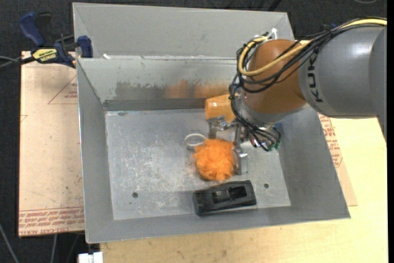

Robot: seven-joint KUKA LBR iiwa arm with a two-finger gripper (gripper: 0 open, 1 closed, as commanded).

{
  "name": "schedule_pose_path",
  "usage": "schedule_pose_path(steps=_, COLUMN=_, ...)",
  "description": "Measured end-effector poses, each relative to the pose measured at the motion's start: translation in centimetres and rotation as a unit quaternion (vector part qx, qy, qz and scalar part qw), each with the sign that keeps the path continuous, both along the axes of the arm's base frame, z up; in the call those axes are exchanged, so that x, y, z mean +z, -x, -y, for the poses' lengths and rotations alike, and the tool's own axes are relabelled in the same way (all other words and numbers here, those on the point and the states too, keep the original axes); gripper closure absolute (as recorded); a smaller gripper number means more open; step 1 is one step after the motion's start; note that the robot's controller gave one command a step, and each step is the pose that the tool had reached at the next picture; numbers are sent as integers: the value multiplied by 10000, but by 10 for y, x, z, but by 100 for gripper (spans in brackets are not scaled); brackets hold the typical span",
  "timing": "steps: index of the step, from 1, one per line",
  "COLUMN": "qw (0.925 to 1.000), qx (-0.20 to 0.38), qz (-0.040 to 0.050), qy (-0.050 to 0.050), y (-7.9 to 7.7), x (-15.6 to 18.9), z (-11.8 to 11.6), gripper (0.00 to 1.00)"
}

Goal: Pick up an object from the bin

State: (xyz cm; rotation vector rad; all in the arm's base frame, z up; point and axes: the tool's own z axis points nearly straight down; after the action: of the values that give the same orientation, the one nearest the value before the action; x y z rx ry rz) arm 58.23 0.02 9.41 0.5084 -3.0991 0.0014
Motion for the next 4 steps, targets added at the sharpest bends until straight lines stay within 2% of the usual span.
schedule_pose_path(steps=1, qw=9999, qx=131, qz=-6, qy=-33, y=5, x=-16, z=-5, gripper=0)
schedule_pose_path(steps=2, qw=9996, qx=277, qz=13, qy=-5, y=1, x=-19, z=7, gripper=0)
schedule_pose_path(steps=3, qw=9885, qx=1509, qz=10, qy=-44, y=-12, x=-4, z=-36, gripper=100)
schedule_pose_path(steps=4, qw=9886, qx=1507, qz=9, qy=-44, y=-12, x=-4, z=-36, gripper=100)
